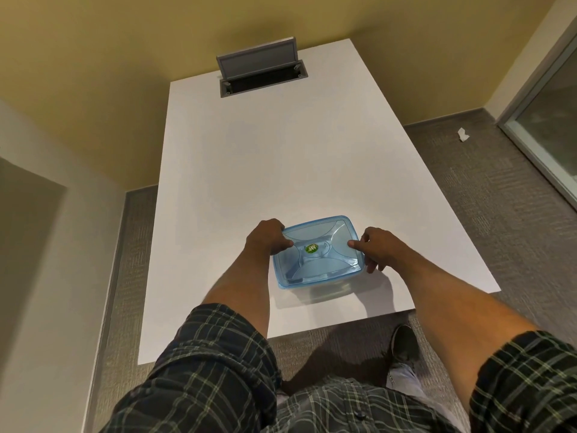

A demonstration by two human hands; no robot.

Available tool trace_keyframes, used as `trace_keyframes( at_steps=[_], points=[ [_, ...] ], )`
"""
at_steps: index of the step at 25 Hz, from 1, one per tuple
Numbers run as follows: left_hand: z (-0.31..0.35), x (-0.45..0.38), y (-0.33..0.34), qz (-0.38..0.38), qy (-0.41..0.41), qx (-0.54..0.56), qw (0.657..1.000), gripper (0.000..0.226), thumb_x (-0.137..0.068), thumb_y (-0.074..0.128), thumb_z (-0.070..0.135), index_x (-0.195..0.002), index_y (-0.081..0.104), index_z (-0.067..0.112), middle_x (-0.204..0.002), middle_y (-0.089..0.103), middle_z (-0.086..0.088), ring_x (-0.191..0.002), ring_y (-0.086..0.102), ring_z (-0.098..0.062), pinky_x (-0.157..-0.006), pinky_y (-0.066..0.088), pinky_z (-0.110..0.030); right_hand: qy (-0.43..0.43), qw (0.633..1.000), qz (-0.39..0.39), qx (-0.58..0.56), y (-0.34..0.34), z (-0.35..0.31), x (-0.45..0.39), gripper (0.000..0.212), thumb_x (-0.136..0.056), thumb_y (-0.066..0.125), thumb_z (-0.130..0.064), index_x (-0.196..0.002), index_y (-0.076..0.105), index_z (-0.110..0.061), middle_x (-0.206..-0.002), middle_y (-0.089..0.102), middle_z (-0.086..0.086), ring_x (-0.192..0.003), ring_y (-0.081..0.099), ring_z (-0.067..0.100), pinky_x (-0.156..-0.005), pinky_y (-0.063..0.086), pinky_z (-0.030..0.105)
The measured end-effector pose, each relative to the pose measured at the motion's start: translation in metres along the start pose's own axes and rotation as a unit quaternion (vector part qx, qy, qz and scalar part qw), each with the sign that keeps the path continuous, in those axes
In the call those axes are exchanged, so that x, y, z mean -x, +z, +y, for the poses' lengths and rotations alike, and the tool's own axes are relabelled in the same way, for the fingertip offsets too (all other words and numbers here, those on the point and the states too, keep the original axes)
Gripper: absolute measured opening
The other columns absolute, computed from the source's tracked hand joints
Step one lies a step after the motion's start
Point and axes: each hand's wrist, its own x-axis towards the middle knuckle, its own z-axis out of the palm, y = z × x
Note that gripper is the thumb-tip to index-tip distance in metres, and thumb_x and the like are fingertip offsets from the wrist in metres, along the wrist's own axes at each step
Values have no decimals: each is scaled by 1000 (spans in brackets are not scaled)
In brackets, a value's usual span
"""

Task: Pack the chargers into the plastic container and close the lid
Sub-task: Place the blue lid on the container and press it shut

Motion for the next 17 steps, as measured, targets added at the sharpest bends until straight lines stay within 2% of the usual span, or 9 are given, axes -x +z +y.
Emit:
trace_keyframes(
  at_steps=[3, 5, 7, 9, 11, 12, 14, 15, 17],
  points=[
    [3, 3, 0, 2, 12, -52, 999, 49, -90, 65, 38, -131, 62, 12, -135, 61, -8, -126, 55, -27, -97, 48, -37, -11, 1000, 15, 11, 1, 1, 1, 36, -92, 64, -43, -102, 47, -12, -73, 72, 12, -52, 71, 25, -42, 48, 25],
    [1, 4, 0, -9, 34, -85, 996, 61, -91, 64, 44, -143, 52, 15, -145, 55, -6, -134, 49, -26, -103, 45, -38, -64, 992, 61, 92, -1, 0, 1, 42, -90, 65, -43, -121, 45, -23, -93, 71, 9, -71, 73, 24, -58, 52, 31],
    [-3, 5, 1, -59, 56, -94, 992, 97, -78, 73, 58, -157, 29, 23, -159, 37, -5, -144, 38, -25, -112, 40, -41, -142, 968, 94, 184, -2, -4, 0, 62, -89, 66, -38, -145, 37, -38, -122, 59, 5, -96, 66, 24, -76, 52, 36],
    [-5, 9, 1, -133, 50, -87, 986, 142, -54, 86, 67, -161, -1, 33, -170, 3, -3, -154, 24, -24, -120, 32, -45, -181, 951, 75, 240, -5, -13, -2, 68, -92, 64, -33, -151, 33, -44, -137, 44, 1, -102, 62, 24, -79, 48, 33],
    [-7, 14, 5, -173, 43, -110, 978, 165, -38, 92, 67, -155, -22, 39, -167, -23, 1, -156, 18, -25, -121, 31, -48, -183, 940, 44, 286, -7, -20, -6, 67, -92, 65, -38, -152, 35, -40, -150, 34, -1, -106, 62, 24, -80, 45, 31],
    [-7, 17, 8, -179, 43, -124, 975, 170, -36, 93, 65, -152, -28, 40, -164, -30, 2, -155, 20, -26, -120, 33, -48, -178, 934, 26, 308, -9, -22, -8, 74, -88, 68, -47, -153, 32, -38, -155, 28, -1, -111, 61, 24, -83, 47, 33],
    [-6, 20, 13, -168, 48, -149, 973, 174, -35, 96, 60, -148, -35, 40, -161, -38, 1, -153, 28, -29, -116, 38, -47, -164, 921, -23, 352, -14, -22, -9, 108, -69, 77, -66, -157, 20, -36, -161, 14, -3, -123, 56, 24, -93, 49, 38],
    [-5, 22, 15, -156, 51, -159, 973, 174, -37, 97, 58, -148, -36, 39, -161, -38, 0, -151, 32, -30, -114, 40, -47, -155, 914, -47, 372, -17, -23, -8, 125, -59, 80, -72, -158, 12, -37, -163, 9, -5, -127, 54, 25, -97, 49, 40],
    [-4, 25, 17, -131, 59, -182, 973, 174, -39, 97, 58, -149, -36, 37, -162, -35, -3, -148, 37, -31, -112, 42, -46, -145, 903, -71, 398, -19, -25, -5, 142, -48, 83, -75, -158, 2, -38, -164, 4, -7, -129, 53, 27, -99, 49, 42]
  ],
)
